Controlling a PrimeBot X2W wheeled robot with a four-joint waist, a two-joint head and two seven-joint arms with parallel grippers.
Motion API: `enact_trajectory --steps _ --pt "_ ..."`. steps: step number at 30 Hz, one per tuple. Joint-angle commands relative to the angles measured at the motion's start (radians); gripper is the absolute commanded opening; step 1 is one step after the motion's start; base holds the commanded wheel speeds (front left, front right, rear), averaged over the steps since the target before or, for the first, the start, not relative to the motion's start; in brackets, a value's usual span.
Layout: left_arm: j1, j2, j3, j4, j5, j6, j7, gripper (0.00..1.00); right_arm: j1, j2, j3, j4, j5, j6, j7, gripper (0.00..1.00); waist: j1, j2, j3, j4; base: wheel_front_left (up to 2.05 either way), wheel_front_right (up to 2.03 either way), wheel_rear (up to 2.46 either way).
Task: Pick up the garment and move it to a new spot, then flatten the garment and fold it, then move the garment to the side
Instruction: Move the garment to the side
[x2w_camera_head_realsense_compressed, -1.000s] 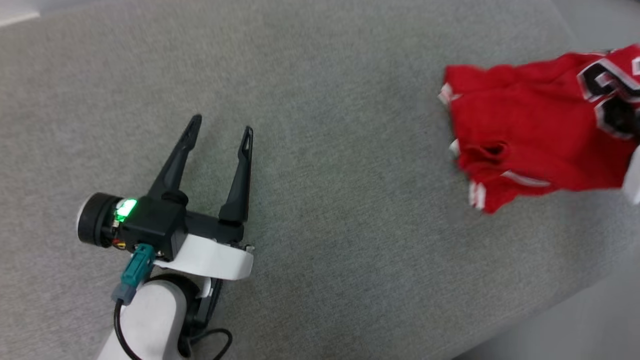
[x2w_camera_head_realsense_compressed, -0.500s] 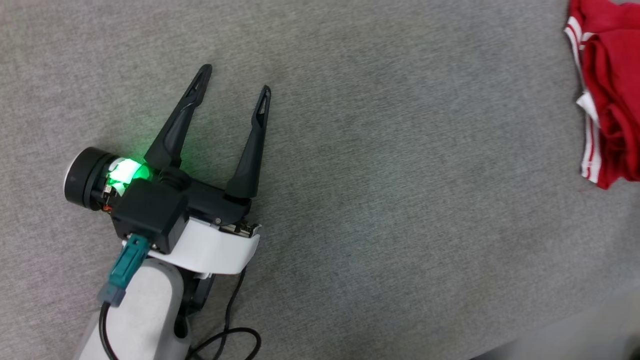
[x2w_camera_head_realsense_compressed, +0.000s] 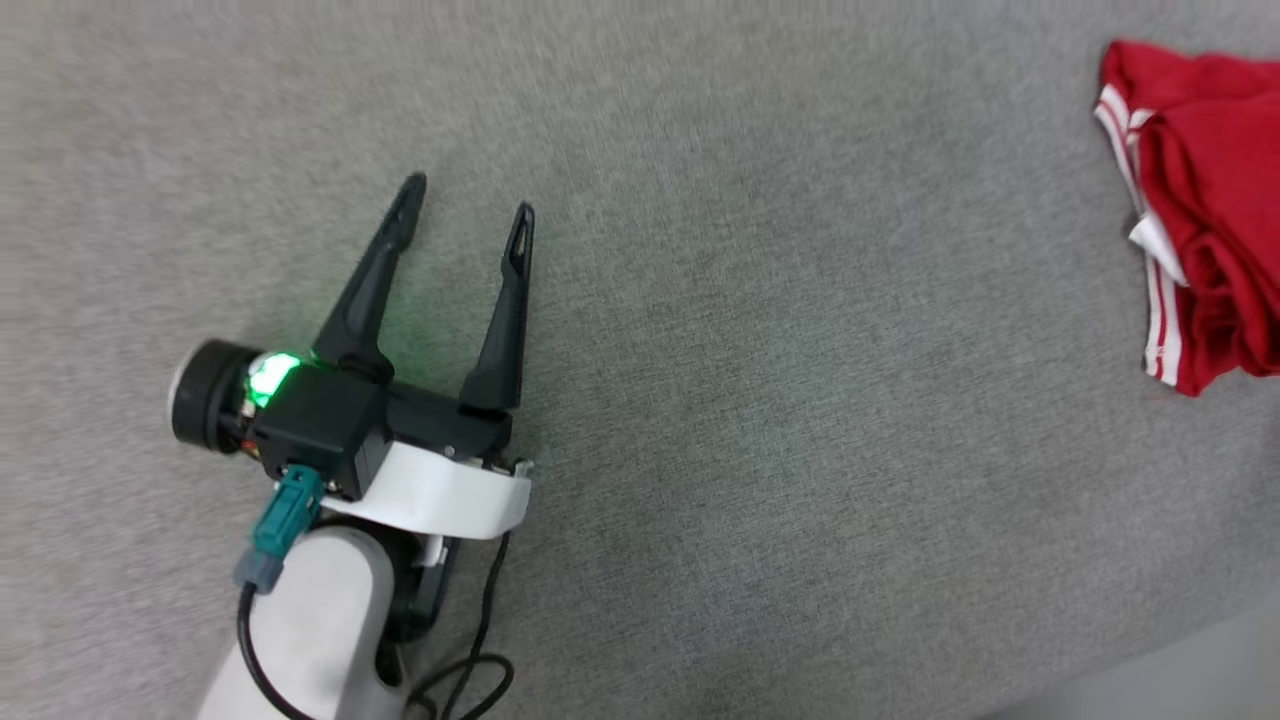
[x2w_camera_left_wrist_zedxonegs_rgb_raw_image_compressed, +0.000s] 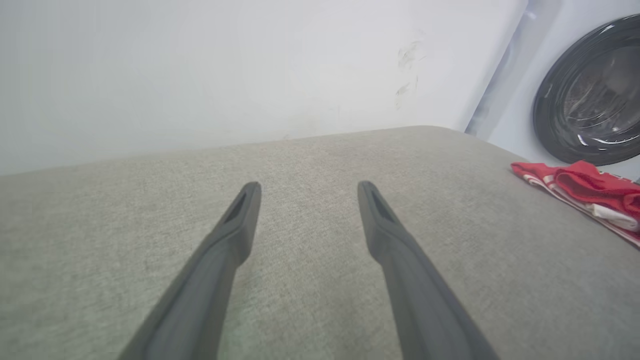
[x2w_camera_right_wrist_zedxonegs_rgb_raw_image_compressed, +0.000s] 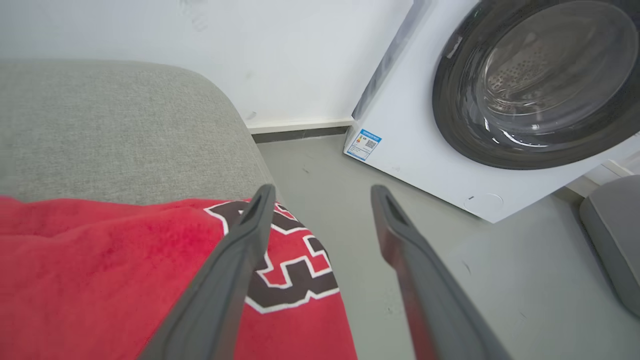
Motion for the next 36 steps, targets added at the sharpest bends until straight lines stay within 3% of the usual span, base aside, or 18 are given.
enact_trajectory --steps 1,12,19,29,36 --pt "0.023 -0.009 0.000 0.013 -0.009 0.007 -0.012 1.00 0.028 0.002 0.004 -0.001 0.003 -0.001 -0.011 1.00 -0.0001 -0.0001 -0.070 0.029 0.00 0.00 0.00" --pt "0.150 -0.060 0.009 0.112 -0.074 0.041 -0.061 1.00 0.288 0.106 0.017 -0.197 0.032 -0.001 -0.033 1.00 -0.0001 -0.0001 -0.300 0.118 0.00 0.00 0.00" --pt "0.216 -0.074 0.022 0.159 -0.106 0.055 -0.072 1.00 0.496 0.229 0.012 -0.419 -0.013 -0.001 0.001 1.00 -0.0001 -0.0001 -0.402 0.180 0.00 0.00 0.00" --pt "0.301 -0.058 0.083 0.208 -0.142 0.092 -0.081 1.00 0.712 0.413 0.057 -0.733 -0.026 -0.001 0.112 1.00 -0.0001 -0.0001 -0.498 0.260 0.00 0.00 0.00" --pt "0.376 -0.029 0.129 0.223 -0.156 0.107 -0.084 1.00 0.834 0.475 0.094 -0.908 -0.054 -0.001 0.159 1.00 -0.0001 -0.0001 -0.569 0.298 0.00 0.00 0.00"
